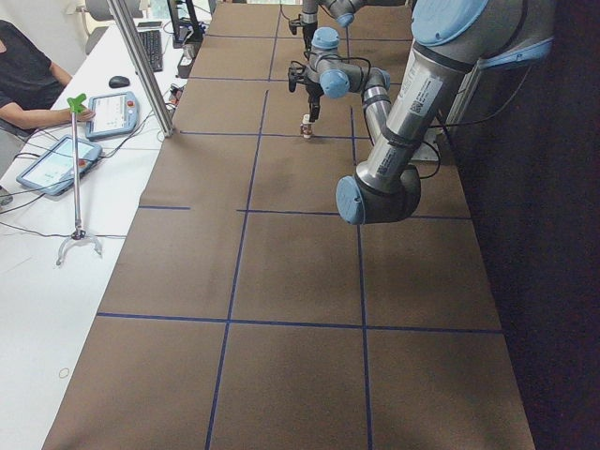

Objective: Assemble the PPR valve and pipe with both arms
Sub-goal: 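Release and raise the left gripper while the right gripper grasps the chrome fitting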

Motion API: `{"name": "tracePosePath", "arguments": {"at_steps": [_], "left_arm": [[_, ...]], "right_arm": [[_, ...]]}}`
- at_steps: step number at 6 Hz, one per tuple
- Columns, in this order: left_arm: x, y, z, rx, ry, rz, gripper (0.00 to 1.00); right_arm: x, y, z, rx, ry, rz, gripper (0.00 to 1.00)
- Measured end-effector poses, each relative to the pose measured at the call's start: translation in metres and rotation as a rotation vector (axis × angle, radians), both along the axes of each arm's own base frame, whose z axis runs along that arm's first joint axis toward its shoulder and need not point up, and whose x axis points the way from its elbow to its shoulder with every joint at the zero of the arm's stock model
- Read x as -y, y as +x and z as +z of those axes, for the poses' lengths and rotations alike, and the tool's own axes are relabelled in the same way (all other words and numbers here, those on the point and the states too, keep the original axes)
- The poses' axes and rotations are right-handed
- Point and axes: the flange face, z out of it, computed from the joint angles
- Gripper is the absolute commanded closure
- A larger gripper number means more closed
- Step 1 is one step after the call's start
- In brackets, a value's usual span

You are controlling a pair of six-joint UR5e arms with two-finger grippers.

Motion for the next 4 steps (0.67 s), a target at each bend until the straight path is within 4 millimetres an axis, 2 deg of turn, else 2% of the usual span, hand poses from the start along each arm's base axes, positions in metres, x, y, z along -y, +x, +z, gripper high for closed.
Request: {"name": "tracePosePath", "arguments": {"at_steps": [1,2,3,4], "left_arm": [[0.0004,-0.0003,0.0,0.0,0.0,-0.001,0.05],[0.0005,-0.0005,0.0,0.0,0.0,-0.001,0.05],[0.0007,-0.0006,0.0,0.0,0.0,-0.002,0.05],[0.0008,-0.0006,0.0008,0.001,-0.001,-0.002,0.05]], "right_arm": [[-0.0005,0.0011,0.0041,-0.004,-0.007,0.0,0.48],[-0.0021,0.0031,0.006,-0.006,-0.011,0.001,0.83],[-0.0031,0.0047,0.0064,-0.006,-0.012,0.002,1.0],[-0.0029,0.0061,0.0054,-0.005,-0.01,0.004,1.0]]}}
